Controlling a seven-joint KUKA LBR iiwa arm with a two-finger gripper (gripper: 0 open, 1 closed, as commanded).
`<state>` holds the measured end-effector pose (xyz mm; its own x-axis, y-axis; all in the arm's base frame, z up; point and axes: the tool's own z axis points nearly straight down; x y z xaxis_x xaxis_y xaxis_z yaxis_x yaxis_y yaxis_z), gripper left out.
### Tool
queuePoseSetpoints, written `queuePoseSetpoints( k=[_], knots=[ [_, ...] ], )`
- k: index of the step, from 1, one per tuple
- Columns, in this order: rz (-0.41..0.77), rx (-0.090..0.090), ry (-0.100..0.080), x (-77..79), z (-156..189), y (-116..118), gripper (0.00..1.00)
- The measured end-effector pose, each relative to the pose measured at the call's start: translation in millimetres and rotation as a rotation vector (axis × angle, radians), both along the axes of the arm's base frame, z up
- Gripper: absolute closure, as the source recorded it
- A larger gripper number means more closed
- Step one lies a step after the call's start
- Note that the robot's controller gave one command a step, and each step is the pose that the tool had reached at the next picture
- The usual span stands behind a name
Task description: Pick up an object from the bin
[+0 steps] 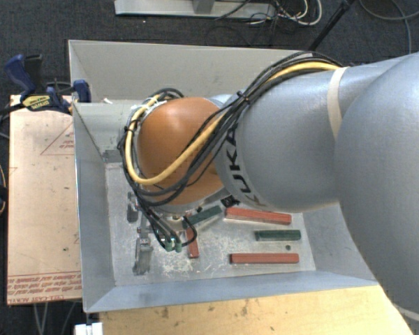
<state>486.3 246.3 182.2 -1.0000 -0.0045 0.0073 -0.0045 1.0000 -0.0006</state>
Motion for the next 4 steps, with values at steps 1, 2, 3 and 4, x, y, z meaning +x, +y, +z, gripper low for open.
queuePoseSetpoints(
  k=[1, 2, 3, 4],
  knots=[
    [-0.005, 0.002, -0.007, 2.4, 3.7, -1.2, 0.0],
    [0.206, 0.003, -0.009, 10.6, -45.2, -56.2, 0.0],
    [0.509, 0.004, -0.007, 17.4, -29.6, -86.3, 0.0],
    [0.623, 0.004, -0.01, 48.0, -45.5, -119.0, 0.0]
  ],
)
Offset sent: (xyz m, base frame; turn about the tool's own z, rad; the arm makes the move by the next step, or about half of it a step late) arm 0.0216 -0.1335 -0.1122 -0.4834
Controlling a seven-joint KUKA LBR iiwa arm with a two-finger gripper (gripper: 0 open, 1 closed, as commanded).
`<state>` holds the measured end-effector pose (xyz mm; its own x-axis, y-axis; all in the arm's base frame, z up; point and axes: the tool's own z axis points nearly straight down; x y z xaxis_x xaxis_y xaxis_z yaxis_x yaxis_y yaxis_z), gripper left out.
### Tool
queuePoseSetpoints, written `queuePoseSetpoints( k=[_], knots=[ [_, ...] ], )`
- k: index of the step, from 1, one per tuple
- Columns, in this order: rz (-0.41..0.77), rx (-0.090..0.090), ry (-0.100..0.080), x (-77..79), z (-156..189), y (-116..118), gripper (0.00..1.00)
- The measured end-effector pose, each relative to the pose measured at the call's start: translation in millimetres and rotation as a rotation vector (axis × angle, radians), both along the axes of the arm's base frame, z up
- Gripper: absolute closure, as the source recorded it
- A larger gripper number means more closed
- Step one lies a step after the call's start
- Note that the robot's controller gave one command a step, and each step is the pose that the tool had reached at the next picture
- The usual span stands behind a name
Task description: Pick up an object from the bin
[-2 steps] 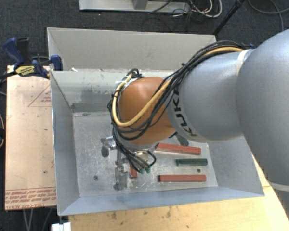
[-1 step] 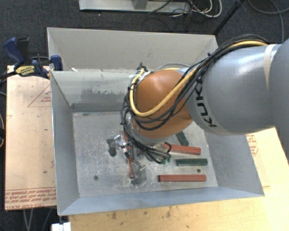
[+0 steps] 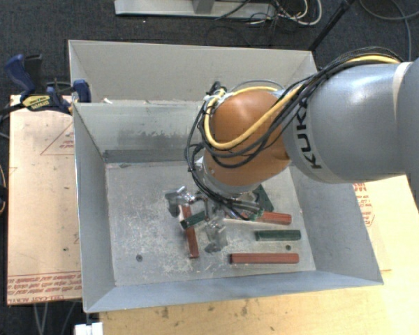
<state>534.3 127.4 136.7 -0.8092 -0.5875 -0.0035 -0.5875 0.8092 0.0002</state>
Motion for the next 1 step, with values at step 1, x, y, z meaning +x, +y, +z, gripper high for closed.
queuePoseSetpoints(
  k=[1],
  knots=[
    [0.2, -0.002, 0.0, 12.6, -38.4, -5.0, 0.0]
  ],
)
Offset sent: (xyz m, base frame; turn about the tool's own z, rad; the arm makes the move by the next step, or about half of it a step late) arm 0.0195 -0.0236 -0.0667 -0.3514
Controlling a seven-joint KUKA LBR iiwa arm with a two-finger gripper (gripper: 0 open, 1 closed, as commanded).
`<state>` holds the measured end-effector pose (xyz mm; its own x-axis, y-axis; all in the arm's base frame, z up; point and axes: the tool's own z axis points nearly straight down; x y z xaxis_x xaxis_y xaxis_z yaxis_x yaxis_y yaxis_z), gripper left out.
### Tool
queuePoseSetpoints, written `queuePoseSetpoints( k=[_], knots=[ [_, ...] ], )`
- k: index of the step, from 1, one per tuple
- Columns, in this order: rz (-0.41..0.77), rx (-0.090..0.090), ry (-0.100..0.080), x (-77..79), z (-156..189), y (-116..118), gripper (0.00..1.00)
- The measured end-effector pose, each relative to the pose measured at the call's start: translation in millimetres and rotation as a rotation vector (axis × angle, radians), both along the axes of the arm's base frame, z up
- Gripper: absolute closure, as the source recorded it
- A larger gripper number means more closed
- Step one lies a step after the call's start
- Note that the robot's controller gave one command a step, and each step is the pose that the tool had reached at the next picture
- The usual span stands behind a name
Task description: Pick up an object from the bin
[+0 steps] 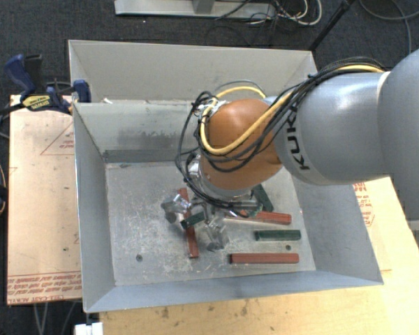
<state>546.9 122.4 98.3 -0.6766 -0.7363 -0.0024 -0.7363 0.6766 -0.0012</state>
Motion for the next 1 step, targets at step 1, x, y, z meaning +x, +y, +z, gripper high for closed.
queuePoseSetpoints(
  k=[1],
  knots=[
    [0.148, 0.003, 0.002, 7.4, -27.4, -16.7, 1.0]
  ],
)
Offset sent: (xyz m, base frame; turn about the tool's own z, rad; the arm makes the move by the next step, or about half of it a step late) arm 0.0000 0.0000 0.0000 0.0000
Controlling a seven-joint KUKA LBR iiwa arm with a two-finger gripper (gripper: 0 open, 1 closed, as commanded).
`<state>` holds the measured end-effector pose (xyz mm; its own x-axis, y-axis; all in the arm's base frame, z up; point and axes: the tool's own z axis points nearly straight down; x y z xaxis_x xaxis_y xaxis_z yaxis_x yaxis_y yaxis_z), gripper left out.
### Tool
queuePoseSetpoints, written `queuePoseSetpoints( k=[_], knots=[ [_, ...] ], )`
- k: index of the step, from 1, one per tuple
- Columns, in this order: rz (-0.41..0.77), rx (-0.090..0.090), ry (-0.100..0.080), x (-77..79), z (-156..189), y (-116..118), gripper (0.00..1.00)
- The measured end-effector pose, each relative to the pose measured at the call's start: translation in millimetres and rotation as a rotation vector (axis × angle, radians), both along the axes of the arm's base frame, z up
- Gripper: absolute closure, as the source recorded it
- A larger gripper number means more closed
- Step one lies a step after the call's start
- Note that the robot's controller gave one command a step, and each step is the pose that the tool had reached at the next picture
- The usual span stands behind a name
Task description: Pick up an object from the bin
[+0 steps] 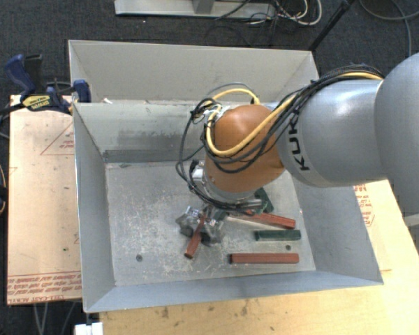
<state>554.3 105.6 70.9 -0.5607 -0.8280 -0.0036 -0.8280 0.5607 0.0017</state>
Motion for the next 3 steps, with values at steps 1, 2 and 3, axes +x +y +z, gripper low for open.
queuePoseSetpoints(
  k=[1, 2, 3],
  knots=[
    [0.0, 0.0, 0.0, 0.0, 0.0, 0.0, 1.0],
    [0.0, 0.0, 0.001, -0.8, 2.7, 0.0, 1.0],
    [-0.001, -0.002, 0.01, -3.2, 21.3, -0.1, 1.0]
  ],
)
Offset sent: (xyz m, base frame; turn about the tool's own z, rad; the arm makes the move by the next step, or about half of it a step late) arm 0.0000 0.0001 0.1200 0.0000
